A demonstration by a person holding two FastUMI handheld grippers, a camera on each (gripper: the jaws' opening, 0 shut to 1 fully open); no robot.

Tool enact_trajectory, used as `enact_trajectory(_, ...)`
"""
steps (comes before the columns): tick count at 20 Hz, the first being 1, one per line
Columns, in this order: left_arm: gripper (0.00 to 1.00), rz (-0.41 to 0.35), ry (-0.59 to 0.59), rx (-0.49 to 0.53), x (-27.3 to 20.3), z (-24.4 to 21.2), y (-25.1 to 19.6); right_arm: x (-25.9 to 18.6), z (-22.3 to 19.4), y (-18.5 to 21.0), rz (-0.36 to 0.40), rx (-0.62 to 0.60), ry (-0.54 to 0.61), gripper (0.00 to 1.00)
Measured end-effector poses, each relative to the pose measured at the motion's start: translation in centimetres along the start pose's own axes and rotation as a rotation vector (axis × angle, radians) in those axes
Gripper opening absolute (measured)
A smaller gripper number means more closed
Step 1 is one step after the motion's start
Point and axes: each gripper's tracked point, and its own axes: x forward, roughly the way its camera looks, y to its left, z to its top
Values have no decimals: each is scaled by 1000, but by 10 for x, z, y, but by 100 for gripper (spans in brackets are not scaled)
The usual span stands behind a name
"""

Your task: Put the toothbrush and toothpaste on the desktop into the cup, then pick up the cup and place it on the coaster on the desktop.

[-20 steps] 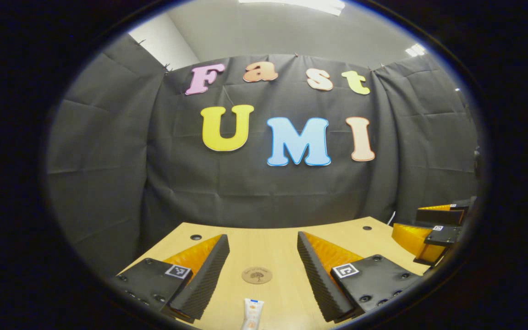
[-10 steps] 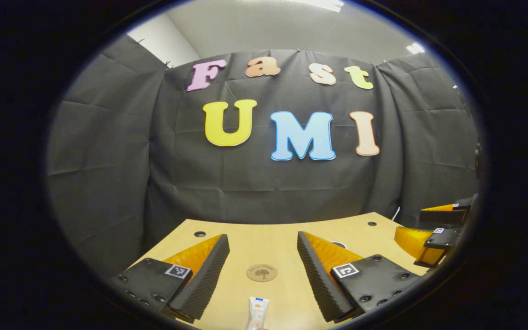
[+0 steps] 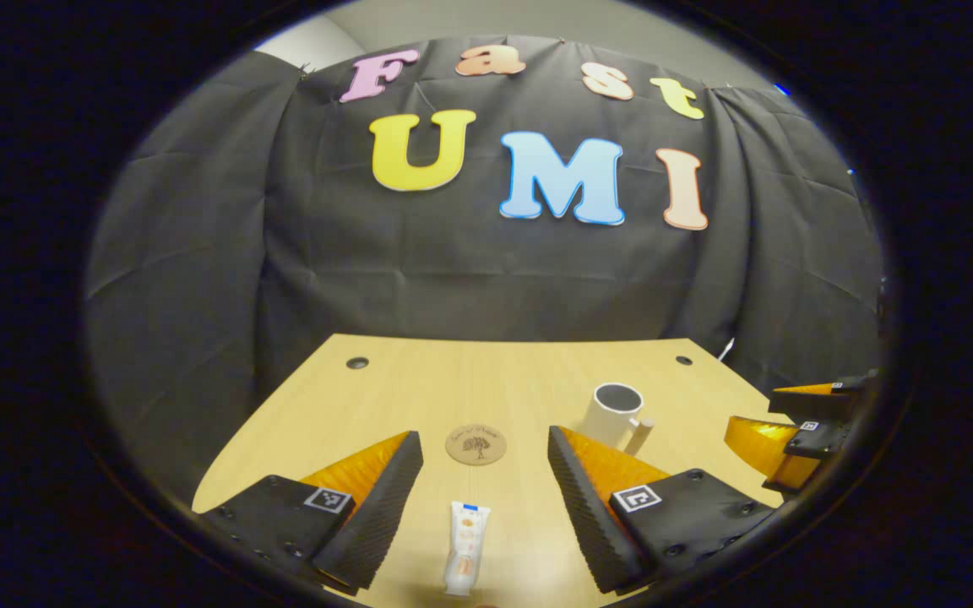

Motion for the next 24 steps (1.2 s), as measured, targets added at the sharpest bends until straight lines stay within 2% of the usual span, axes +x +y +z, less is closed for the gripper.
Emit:
enact_trajectory(4, 96, 21, 152, -54, 17, -36, 12, 10, -27, 8, 27, 17, 103, 91)
enact_trajectory(10, 96, 42, 350, -44, 38, -81, 24, 24, -66, 18, 71, 40, 281, 91)
enact_trajectory(11, 100, 45, 388, -45, 40, -91, 25, 26, -73, 22, 83, 48, 309, 91)
enact_trajectory(12, 96, 45, 424, -47, 43, -101, 26, 27, -78, 24, 93, 57, 338, 91)
enact_trajectory(16, 96, 40, 563, -67, 52, -136, 26, 34, -102, 24, 100, 64, 432, 92)
enact_trajectory(24, 97, 46, 733, -42, 69, -176, 30, 45, -144, 31, 115, 101, 632, 93)
